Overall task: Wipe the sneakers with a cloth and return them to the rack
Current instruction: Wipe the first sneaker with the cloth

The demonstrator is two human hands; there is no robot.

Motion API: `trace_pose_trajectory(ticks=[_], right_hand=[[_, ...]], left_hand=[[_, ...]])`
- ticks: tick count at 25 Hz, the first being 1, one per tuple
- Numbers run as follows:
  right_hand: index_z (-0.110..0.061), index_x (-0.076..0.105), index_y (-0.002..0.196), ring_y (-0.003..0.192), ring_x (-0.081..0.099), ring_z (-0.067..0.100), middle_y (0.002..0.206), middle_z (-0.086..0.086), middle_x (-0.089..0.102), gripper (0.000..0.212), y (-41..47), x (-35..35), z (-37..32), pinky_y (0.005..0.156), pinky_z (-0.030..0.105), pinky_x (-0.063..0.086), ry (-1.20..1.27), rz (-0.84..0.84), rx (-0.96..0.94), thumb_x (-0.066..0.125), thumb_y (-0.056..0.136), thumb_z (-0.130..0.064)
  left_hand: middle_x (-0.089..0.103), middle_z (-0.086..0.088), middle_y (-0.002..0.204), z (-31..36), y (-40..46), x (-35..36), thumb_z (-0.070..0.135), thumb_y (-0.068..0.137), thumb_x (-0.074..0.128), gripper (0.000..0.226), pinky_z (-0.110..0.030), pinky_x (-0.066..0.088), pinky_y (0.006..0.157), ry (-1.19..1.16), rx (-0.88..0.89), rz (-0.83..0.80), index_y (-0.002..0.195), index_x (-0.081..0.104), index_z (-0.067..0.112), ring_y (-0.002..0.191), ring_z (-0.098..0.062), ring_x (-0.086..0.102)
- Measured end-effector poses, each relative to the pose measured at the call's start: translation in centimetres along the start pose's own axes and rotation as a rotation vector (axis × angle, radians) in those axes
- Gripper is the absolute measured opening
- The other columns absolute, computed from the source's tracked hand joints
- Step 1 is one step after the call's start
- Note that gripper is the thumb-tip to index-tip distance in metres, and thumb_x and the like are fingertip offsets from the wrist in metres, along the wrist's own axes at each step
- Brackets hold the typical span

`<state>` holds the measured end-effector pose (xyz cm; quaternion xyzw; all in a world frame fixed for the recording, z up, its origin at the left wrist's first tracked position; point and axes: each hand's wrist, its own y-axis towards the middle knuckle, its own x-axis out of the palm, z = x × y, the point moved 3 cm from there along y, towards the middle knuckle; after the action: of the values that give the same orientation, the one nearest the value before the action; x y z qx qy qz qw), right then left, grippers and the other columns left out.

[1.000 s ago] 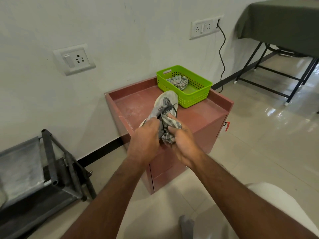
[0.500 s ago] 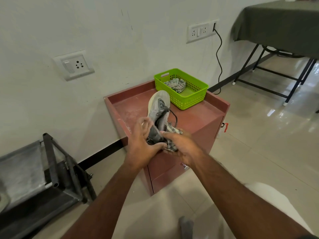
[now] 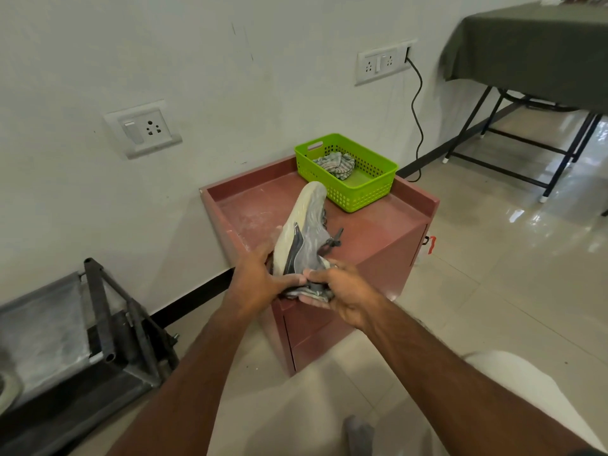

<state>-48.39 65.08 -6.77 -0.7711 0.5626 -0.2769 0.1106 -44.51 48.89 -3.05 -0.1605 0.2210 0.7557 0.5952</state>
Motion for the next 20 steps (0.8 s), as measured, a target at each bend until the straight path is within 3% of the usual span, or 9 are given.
trace_pose_trajectory(ticks=[3, 6, 9, 11, 13, 15, 17, 18, 20], right_hand=[[-0.01, 0.07, 0.098, 0.075, 0.073, 0.02, 0.084, 0.005, 0.075, 0.012, -0.8, -0.6, -1.0, 0.069, 0.035, 0.061, -0.45, 0.138, -0.146, 0.07, 0.091, -0.019], [-0.021, 0.069, 0.086, 0.061, 0.061, 0.013, 0.066, -0.007, 0.062, 0.019, -1.8, -2.9, -4.6, 0.057, 0.025, 0.044, -1.02, 0.368, -0.365, 0.061, 0.094, -0.036], [-0.022, 0.068, 0.111, 0.087, 0.063, 0.014, 0.092, -0.012, 0.066, 0.02, -1.9, -4.8, -7.7, 0.074, 0.025, 0.046, -1.006, 0.502, -0.574, 0.064, 0.092, -0.026], [-0.025, 0.056, 0.138, 0.095, 0.057, 0.007, 0.109, -0.012, 0.061, 0.044, -1.2, -3.8, -9.0, 0.076, 0.012, 0.041, -0.945, 0.429, -0.75, 0.061, 0.095, -0.017], [-0.024, 0.05, 0.144, 0.106, 0.06, 0.016, 0.125, 0.001, 0.064, 0.048, 0.1, -1.8, -9.1, 0.079, 0.012, 0.042, -1.052, 0.312, -0.884, 0.053, 0.098, -0.01], [-0.02, 0.044, 0.148, 0.136, 0.044, 0.026, 0.15, 0.008, 0.047, 0.057, 1.9, -0.1, -7.4, 0.106, 0.031, 0.04, -1.285, 0.149, -0.823, 0.047, 0.094, 0.001], [-0.02, 0.04, 0.15, 0.15, 0.021, 0.023, 0.161, 0.005, 0.03, 0.061, 2.5, 0.7, -5.7, 0.12, 0.041, 0.026, -1.376, 0.032, -0.699, 0.044, 0.094, 0.004], [-0.022, 0.041, 0.15, 0.151, 0.019, 0.02, 0.161, 0.003, 0.029, 0.06, 2.3, 0.8, -5.2, 0.122, 0.039, 0.023, -1.365, -0.018, -0.696, 0.045, 0.095, 0.003], [-0.028, 0.052, 0.142, 0.144, 0.035, 0.016, 0.154, 0.001, 0.042, 0.053, 0.6, 0.6, -5.1, 0.117, 0.034, 0.032, -1.315, -0.132, -0.706, 0.05, 0.096, -0.002]], left_hand=[[0.051, 0.022, 0.128, -0.7, -0.2, 0.4, 0.029, 0.068, 0.092, 0.102, -0.002, 0.041, 0.089, 0.164, 0.028, -0.045, 0.154, 0.037, 0.024, 0.108, 0.01, 0.054], [0.042, 0.003, 0.156, -1.6, 0.4, 0.8, 0.034, 0.075, 0.087, 0.102, -0.03, 0.045, 0.107, 0.438, 0.099, -0.074, 0.157, 0.028, 0.026, 0.128, -0.015, 0.056], [0.032, 0.005, 0.161, -1.9, 0.8, 1.1, 0.029, 0.077, 0.085, 0.096, -0.034, 0.037, 0.117, 0.425, 0.11, -0.116, 0.156, 0.031, 0.028, 0.141, -0.017, 0.044], [0.048, 0.005, 0.153, -1.9, 1.0, 1.4, 0.033, 0.079, 0.083, 0.092, -0.037, 0.045, 0.11, 0.379, 0.109, -0.134, 0.156, 0.031, 0.032, 0.132, -0.017, 0.054], [0.063, 0.003, 0.136, -1.7, 0.9, 1.7, 0.036, 0.083, 0.079, 0.086, -0.039, 0.052, 0.099, 0.372, 0.109, -0.131, 0.155, 0.032, 0.034, 0.116, -0.018, 0.063], [0.069, 0.001, 0.123, -1.7, 0.8, 1.9, 0.036, 0.084, 0.078, 0.084, -0.039, 0.055, 0.092, 0.381, 0.091, -0.106, 0.155, 0.033, 0.033, 0.101, -0.019, 0.066], [0.071, 0.002, 0.11, -1.6, 0.5, 2.0, 0.035, 0.085, 0.078, 0.08, -0.035, 0.055, 0.084, 0.398, 0.075, -0.093, 0.153, 0.037, 0.031, 0.088, -0.017, 0.064], [0.071, 0.003, 0.104, -1.7, 0.4, 1.9, 0.034, 0.084, 0.079, 0.075, -0.033, 0.055, 0.08, 0.391, 0.063, -0.088, 0.15, 0.042, 0.03, 0.085, -0.016, 0.064], [0.07, 0.005, 0.092, -1.7, 0.4, 1.8, 0.03, 0.083, 0.08, 0.056, -0.029, 0.051, 0.07, 0.376, 0.052, -0.081, 0.134, 0.058, 0.024, 0.077, -0.015, 0.064]])
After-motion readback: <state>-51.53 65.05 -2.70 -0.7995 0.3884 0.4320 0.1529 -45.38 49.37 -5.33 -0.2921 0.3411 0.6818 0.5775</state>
